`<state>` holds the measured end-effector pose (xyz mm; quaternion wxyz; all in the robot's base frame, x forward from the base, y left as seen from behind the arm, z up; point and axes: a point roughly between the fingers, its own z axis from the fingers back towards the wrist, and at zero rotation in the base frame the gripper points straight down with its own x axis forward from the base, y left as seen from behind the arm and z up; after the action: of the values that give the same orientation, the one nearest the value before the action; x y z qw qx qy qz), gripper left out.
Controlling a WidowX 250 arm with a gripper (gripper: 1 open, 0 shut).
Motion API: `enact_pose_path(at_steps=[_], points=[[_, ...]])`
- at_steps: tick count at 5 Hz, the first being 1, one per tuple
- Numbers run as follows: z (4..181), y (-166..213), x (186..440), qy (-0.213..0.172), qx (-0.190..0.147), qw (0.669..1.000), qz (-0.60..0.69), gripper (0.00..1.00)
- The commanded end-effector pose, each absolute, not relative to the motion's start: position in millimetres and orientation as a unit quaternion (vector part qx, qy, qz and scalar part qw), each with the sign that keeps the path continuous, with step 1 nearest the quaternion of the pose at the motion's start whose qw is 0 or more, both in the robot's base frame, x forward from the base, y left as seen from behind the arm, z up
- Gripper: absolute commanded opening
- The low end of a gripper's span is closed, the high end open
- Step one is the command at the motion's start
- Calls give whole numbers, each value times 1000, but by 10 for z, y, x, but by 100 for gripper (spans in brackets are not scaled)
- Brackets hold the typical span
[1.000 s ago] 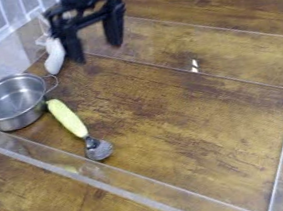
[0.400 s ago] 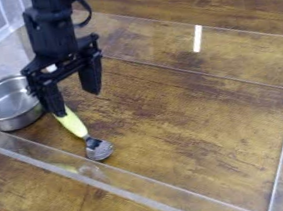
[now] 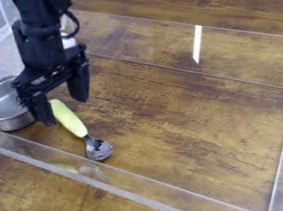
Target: Move the green spoon to the left
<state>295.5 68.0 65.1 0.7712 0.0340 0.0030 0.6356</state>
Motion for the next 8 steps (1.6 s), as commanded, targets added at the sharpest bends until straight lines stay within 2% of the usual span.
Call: enact_pose_path(at_steps=[1,2,3,5,6,7,8], points=[[691,605,3050,-15,33,776,630,100],[672,475,3144,-14,36,786,616,0],[731,476,3127,-14,36,786,617,0],[1183,455,3158,-14,21,796,605,0],[1227,494,3126,-16,16,804,594,0],[1072,556,3026,-16,23,797,603,100],[982,513,3074,-17,25,788,615,0]])
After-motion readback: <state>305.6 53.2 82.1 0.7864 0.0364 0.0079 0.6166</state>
